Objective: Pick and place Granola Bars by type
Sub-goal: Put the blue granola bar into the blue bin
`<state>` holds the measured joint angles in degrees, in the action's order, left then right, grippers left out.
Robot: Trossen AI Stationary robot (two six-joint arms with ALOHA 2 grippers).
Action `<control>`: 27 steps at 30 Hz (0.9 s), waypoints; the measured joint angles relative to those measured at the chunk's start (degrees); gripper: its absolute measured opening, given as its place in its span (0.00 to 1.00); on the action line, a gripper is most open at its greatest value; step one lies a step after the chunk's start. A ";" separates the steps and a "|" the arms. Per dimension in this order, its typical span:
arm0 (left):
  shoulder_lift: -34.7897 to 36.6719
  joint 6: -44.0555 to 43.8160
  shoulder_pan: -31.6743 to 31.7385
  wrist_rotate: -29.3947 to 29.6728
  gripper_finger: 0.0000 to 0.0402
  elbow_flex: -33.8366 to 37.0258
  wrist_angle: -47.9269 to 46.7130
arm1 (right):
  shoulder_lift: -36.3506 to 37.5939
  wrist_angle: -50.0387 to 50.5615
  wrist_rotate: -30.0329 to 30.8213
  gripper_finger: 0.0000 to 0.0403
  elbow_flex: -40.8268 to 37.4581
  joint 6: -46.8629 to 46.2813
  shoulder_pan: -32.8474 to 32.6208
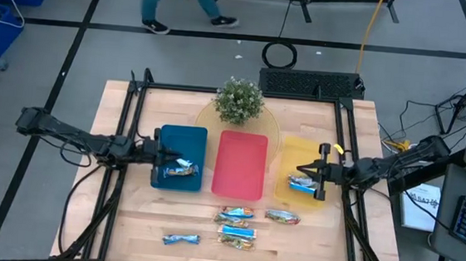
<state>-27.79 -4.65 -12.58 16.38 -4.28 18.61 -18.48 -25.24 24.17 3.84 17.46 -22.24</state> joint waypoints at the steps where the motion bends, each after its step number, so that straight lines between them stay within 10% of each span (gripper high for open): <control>1: -0.48 -0.51 -0.58 -0.99 0.08 -2.27 -2.96 | -0.06 -1.88 0.04 0.00 -0.68 1.29 0.00; 14: -34.52 -18.39 -23.24 21.41 0.06 -50.71 -56.71 | 0.00 -3.71 1.29 0.00 -1.30 3.43 0.00; 21: -56.92 -35.95 -30.22 13.24 0.14 -75.37 -79.11 | 0.00 -3.67 1.26 0.00 -1.38 3.56 0.00; 27: -68.95 -42.68 -33.74 3.90 0.38 -82.36 -81.77 | 0.00 -3.57 1.26 0.00 -1.41 2.85 0.00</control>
<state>-96.74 -47.33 -46.32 20.28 -86.64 -63.16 -18.48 -28.81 25.43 2.44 20.31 -22.24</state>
